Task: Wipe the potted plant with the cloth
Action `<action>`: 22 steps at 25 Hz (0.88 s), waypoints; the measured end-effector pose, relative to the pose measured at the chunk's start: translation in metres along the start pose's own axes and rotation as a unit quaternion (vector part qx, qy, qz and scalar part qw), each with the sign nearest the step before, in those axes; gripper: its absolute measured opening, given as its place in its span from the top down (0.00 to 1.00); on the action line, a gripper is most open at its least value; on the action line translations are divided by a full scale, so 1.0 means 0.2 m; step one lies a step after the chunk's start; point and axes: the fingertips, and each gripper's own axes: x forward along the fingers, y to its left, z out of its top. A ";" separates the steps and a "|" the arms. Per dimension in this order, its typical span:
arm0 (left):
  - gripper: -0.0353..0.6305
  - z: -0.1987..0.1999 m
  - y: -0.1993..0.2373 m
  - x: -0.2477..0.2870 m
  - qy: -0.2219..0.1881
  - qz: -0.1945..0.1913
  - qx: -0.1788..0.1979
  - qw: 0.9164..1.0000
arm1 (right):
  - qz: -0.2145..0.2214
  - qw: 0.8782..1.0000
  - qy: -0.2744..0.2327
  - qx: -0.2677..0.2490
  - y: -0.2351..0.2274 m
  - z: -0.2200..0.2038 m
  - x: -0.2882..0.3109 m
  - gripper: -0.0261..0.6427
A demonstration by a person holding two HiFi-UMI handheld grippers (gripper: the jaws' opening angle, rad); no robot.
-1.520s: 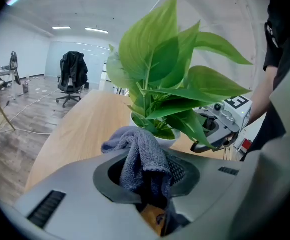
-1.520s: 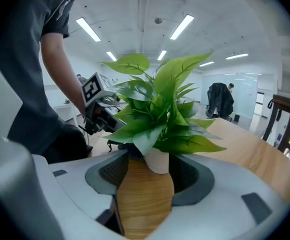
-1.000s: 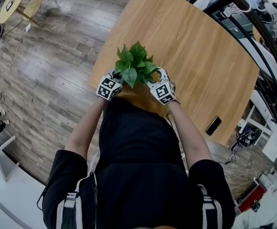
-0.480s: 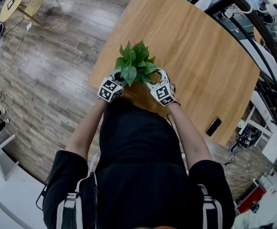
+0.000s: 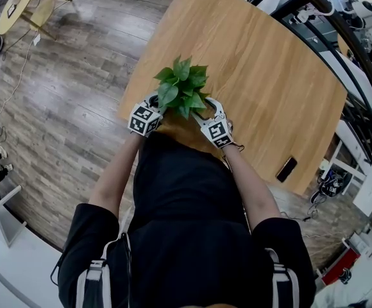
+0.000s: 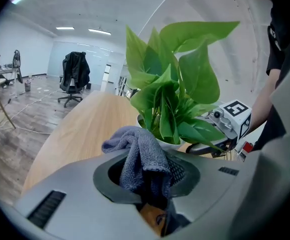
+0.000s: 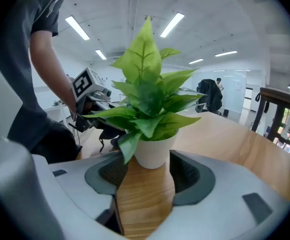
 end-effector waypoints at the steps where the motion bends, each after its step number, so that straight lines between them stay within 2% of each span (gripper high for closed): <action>1: 0.78 -0.01 0.01 0.01 0.001 0.000 0.006 1.000 | -0.005 1.000 -0.004 -0.005 -0.03 0.02 0.00 0.60; 5: 0.78 0.00 -0.01 0.03 0.005 -0.005 0.022 1.000 | 0.006 0.999 0.000 -0.040 -0.08 0.09 0.03 0.60; 10: 0.78 -0.02 -0.09 0.04 0.017 -0.029 0.039 0.999 | -0.004 1.000 0.002 -0.013 -0.11 0.08 0.05 0.60; 15: 0.78 -0.07 -0.15 0.03 0.026 -0.043 0.047 0.998 | -0.011 1.000 0.005 -0.012 -0.09 0.09 0.05 0.60; 17: 0.78 -0.09 -0.17 0.03 0.031 -0.045 0.058 0.997 | -0.008 1.000 0.004 -0.013 -0.09 0.09 0.04 0.60; 22: 0.78 -0.06 -0.16 0.03 0.023 -0.038 0.050 0.998 | 0.001 1.000 0.001 -0.012 -0.04 0.08 0.02 0.60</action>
